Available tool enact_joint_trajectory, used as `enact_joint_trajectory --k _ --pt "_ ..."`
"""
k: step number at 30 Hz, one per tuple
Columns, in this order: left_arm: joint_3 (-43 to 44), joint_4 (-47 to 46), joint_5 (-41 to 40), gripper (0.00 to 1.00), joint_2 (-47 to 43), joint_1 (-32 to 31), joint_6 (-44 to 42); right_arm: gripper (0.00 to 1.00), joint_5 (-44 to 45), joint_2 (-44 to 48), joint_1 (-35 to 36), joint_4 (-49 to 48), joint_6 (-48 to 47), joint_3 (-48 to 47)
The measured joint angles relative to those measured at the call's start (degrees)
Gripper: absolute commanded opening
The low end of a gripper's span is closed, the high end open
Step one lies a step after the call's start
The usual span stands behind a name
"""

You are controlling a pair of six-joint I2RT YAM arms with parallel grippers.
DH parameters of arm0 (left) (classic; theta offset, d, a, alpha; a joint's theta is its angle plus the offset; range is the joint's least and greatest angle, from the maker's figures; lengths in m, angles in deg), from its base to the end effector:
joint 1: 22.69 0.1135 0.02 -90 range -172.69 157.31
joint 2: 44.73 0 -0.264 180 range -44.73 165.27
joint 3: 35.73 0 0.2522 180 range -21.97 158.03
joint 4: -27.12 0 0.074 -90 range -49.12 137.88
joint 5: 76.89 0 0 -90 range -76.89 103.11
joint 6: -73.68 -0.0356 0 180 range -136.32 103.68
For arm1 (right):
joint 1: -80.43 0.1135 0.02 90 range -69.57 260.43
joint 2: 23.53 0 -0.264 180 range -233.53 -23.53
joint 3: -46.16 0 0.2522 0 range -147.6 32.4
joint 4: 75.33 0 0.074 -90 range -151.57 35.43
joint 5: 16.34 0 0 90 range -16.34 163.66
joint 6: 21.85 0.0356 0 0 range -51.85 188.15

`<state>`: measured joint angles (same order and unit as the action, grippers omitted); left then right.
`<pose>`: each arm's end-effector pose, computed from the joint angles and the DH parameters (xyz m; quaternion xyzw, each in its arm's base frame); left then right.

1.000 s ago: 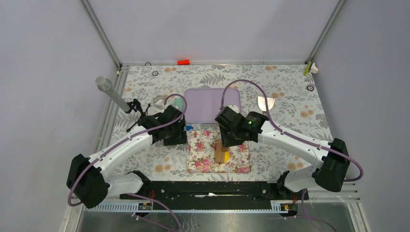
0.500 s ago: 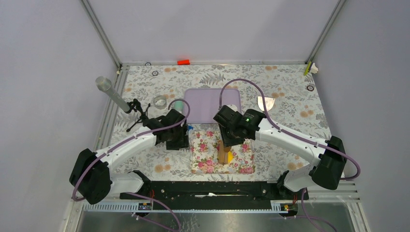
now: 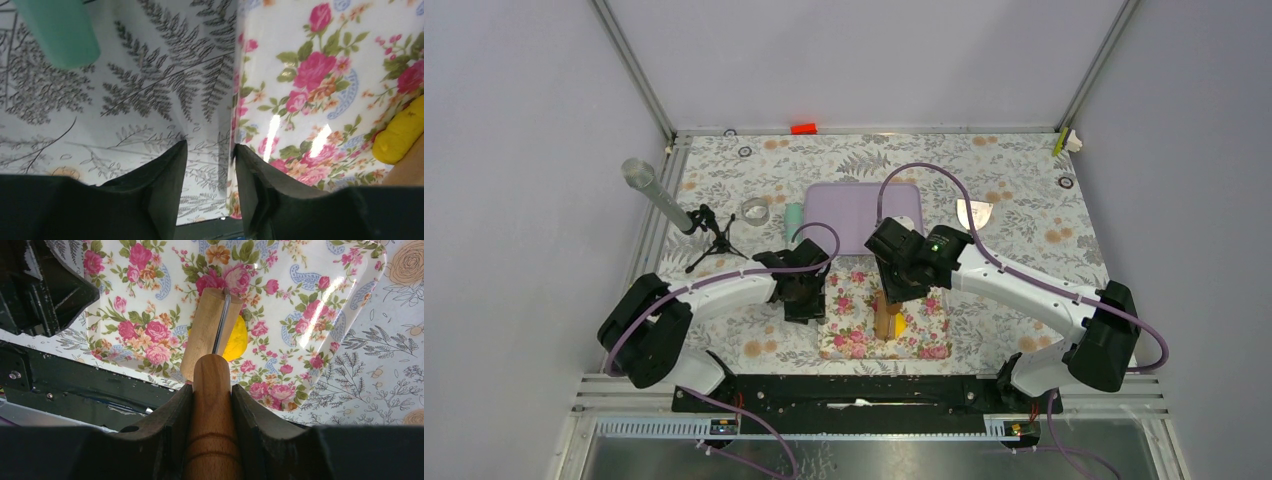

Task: Roll out the dumpling wrappers from the dough
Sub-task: Flatten out the dough on the work surface.

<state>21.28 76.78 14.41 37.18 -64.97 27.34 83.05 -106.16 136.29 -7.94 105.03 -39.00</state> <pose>0.1776 -0.1626 0.1631 -0.0104 0.9908 -0.0998 0.0906 0.1644 0.2322 0.2877 -0.1428 0.9624 0.1019 0.2075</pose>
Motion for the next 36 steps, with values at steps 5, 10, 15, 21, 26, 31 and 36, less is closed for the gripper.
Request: enact_joint_trajectory --k 5,10,15,21,26,31,36 --pt "0.76 -3.23 0.48 0.1 3.02 -0.28 1.18 0.0 -0.02 0.42 0.0 -0.39 0.07 0.59" --pt "1.31 -5.01 1.29 0.0 3.85 -0.5 2.51 0.0 0.15 1.92 0.0 -0.85 0.76 1.97" --pt "1.29 -5.22 1.03 0.0 3.82 -0.5 3.17 0.0 0.22 3.17 0.0 -0.55 1.84 2.75" --pt "1.27 -5.27 0.96 0.0 3.82 -0.5 3.39 0.0 0.9 3.52 -0.02 1.86 2.27 1.7" --pt "1.27 -5.27 0.96 0.0 3.82 -0.5 3.39 0.0 2.01 3.52 -0.09 6.49 1.7 -0.92" --pt "1.27 -5.27 0.94 0.0 3.82 -0.5 3.39 0.0 2.14 3.5 -0.11 10.08 0.98 -2.38" --pt "1.27 -5.27 0.94 0.0 3.82 -0.5 3.37 0.0 1.99 3.5 -0.13 10.16 0.68 -2.16"
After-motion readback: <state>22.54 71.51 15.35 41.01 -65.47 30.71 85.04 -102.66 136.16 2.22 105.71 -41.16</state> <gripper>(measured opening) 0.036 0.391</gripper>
